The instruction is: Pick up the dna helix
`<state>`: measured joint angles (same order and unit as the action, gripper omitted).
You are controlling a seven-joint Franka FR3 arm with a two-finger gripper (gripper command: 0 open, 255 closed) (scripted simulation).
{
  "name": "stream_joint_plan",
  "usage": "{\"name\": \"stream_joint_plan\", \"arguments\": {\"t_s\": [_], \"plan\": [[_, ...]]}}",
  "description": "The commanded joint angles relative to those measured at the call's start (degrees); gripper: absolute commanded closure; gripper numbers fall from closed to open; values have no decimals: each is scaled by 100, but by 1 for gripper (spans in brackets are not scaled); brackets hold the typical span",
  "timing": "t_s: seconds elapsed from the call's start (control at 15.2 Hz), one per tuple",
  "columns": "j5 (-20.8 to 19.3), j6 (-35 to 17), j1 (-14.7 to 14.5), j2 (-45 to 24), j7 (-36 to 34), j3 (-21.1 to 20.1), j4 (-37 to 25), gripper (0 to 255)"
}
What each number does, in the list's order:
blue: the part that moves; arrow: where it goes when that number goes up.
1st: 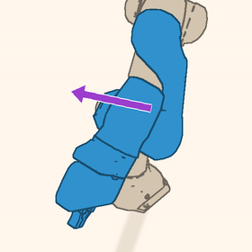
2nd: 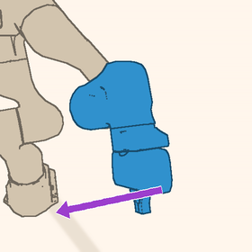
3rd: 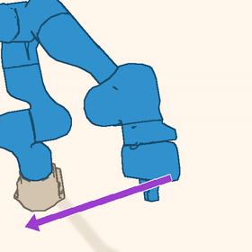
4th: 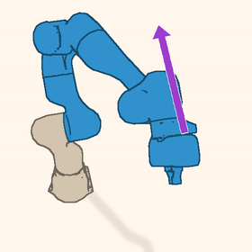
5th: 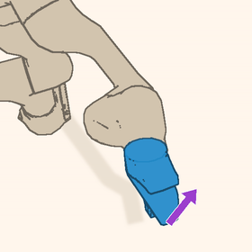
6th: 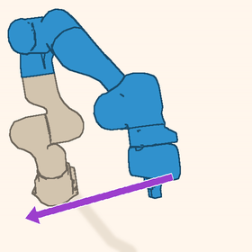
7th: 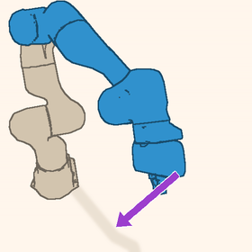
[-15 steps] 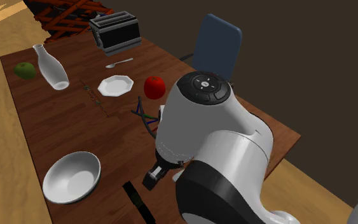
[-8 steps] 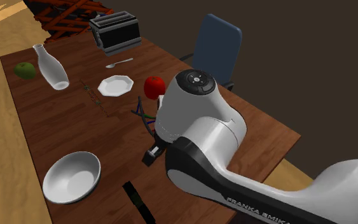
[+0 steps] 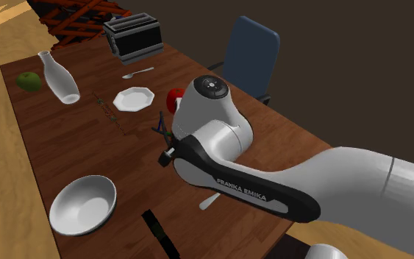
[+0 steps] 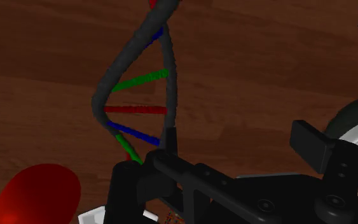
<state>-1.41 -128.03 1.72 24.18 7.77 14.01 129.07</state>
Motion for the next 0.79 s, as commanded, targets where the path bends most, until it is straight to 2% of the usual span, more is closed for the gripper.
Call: {"name": "stream_joint_plan", "arguments": {"t_s": [0.0, 0.53, 0.73], "plan": [[102, -317, -29, -335, 237, 179, -136, 0], [1004, -1139, -185, -1798, 1344, 811, -1082, 0], [1081, -1359, -189, -1858, 1420, 818, -912, 0]]}}
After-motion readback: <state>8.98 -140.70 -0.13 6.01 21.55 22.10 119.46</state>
